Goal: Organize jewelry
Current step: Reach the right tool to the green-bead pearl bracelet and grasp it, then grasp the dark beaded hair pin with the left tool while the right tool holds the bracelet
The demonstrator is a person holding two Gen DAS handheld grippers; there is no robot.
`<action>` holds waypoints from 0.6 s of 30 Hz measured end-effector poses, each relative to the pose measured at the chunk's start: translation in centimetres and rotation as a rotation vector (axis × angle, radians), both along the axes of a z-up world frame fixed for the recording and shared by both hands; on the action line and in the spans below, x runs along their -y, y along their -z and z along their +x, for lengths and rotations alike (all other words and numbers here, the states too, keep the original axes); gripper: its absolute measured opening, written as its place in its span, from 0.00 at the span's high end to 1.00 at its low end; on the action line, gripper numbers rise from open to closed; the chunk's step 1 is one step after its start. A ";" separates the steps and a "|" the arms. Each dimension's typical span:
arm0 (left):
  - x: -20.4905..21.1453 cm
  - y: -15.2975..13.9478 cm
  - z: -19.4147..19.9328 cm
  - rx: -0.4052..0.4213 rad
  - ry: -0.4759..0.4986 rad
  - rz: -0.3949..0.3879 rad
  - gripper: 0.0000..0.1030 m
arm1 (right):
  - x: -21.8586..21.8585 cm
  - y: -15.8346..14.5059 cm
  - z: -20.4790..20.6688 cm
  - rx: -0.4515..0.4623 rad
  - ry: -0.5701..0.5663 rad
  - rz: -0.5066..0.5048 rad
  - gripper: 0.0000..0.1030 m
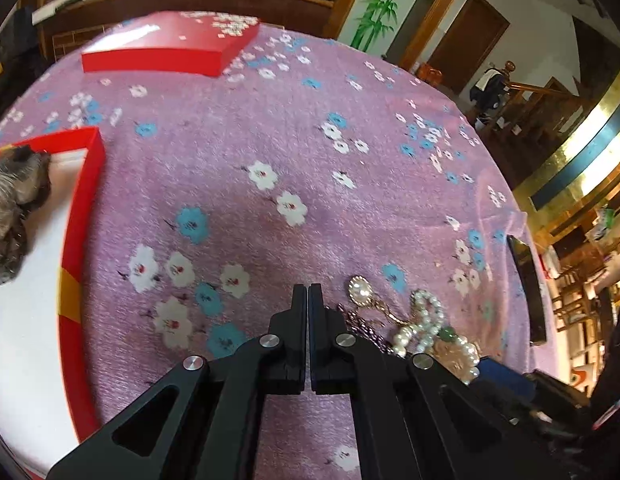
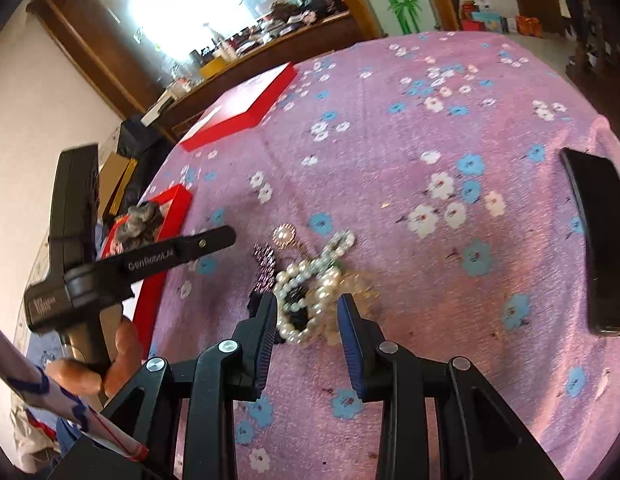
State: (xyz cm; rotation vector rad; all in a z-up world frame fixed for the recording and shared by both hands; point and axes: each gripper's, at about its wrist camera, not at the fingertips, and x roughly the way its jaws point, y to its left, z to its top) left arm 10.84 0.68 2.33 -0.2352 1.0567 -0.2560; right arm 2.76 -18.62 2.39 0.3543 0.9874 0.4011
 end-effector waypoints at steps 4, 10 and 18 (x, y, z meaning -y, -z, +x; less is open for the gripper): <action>0.4 0.4 0.0 -0.033 0.024 -0.029 0.67 | -0.2 1.1 0.4 -0.036 0.019 -0.018 0.83; 1.2 0.2 -0.6 -0.033 0.059 -0.057 0.54 | 1.5 -1.1 -0.9 0.092 0.100 0.026 0.90; 3.3 1.1 -0.6 -0.060 0.114 -0.031 0.54 | 5.0 -4.1 -2.9 0.243 0.254 0.106 0.90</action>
